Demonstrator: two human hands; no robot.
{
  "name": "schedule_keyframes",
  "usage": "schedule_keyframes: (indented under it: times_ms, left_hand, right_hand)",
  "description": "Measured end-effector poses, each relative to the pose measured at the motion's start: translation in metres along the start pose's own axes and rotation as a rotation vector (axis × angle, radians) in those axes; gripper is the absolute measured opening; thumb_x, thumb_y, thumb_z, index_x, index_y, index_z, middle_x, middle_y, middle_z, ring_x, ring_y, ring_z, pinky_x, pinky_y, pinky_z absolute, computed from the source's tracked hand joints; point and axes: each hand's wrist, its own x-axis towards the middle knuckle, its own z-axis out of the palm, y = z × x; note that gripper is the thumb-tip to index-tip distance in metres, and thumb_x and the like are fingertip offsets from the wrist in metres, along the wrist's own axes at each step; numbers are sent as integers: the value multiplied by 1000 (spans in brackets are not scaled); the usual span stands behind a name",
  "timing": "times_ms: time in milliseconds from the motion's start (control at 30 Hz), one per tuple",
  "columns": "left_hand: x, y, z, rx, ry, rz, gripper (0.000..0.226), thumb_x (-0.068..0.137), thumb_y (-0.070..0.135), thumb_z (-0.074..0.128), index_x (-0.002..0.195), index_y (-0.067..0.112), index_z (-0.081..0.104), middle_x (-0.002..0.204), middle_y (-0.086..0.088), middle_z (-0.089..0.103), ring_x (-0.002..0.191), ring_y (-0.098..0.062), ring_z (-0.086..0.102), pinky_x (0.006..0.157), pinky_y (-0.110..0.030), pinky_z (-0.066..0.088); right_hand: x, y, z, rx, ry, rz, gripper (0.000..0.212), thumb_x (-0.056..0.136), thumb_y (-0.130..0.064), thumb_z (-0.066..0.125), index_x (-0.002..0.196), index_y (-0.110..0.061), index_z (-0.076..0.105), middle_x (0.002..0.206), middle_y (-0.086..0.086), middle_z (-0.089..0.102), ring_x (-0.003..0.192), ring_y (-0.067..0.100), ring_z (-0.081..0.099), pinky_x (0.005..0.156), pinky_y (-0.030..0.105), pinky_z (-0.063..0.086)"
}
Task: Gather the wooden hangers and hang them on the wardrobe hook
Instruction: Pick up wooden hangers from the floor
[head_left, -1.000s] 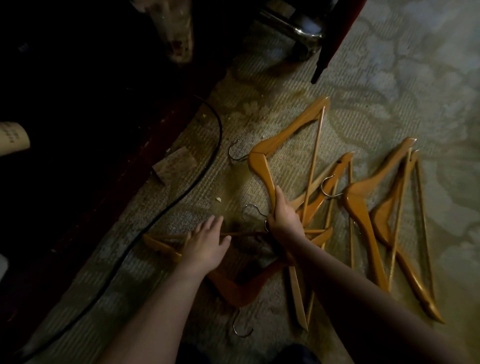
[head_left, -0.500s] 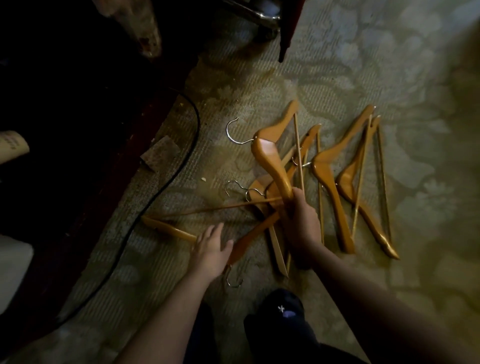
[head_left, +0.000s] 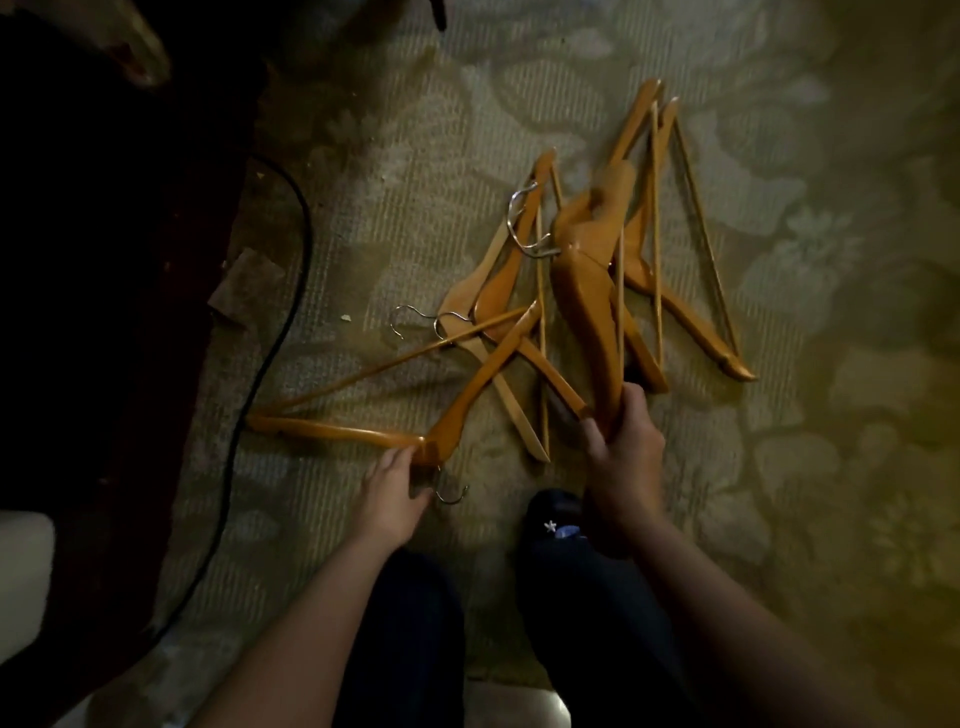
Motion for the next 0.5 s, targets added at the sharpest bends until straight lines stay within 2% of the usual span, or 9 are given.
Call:
schedule_keyframes:
  times_ms: [67, 167, 333, 400, 500]
  left_hand:
    - [21, -2, 4, 115, 14, 5, 67, 85, 21, 62, 143, 24, 30, 151, 1, 29, 140, -22, 26, 114, -47, 27]
    - [48, -6, 12, 271, 15, 26, 71, 85, 22, 62, 145, 23, 23, 154, -1, 23, 143, -22, 19, 117, -44, 19]
    - [73, -21, 23, 616, 44, 105, 77, 83, 27, 64, 145, 25, 21, 150, 0, 29, 140, -20, 24, 113, -38, 23]
    - [78, -24, 26, 701, 79, 131, 76, 81, 28, 66, 144, 24, 23, 147, -1, 33, 138, -21, 27, 112, -38, 24]
    - [87, -24, 28, 764, 108, 158, 75, 80, 28, 66, 142, 24, 25, 142, -3, 38, 134, -22, 33, 112, -39, 25]
  right_hand:
    - [13, 10, 2, -27, 8, -17, 28, 90, -14, 55, 116, -18, 45, 95, -9, 53, 89, 10, 56, 77, 32, 51]
    - [34, 22, 9, -54, 39, -34, 29, 91, -17, 53, 119, -15, 44, 98, -7, 52, 91, 10, 53, 82, 36, 51]
    - [51, 39, 33, -45, 63, -17, 34, 95, -28, 46, 126, -15, 42, 97, -5, 53, 87, 9, 55, 78, 32, 51]
    - [52, 44, 42, -69, 33, -23, 37, 95, -31, 45, 129, -17, 38, 100, -5, 54, 87, 8, 54, 76, 29, 48]
    - [55, 47, 50, -83, 3, -37, 38, 95, -33, 44, 131, -21, 36, 109, 1, 60, 93, 13, 60, 79, 32, 52]
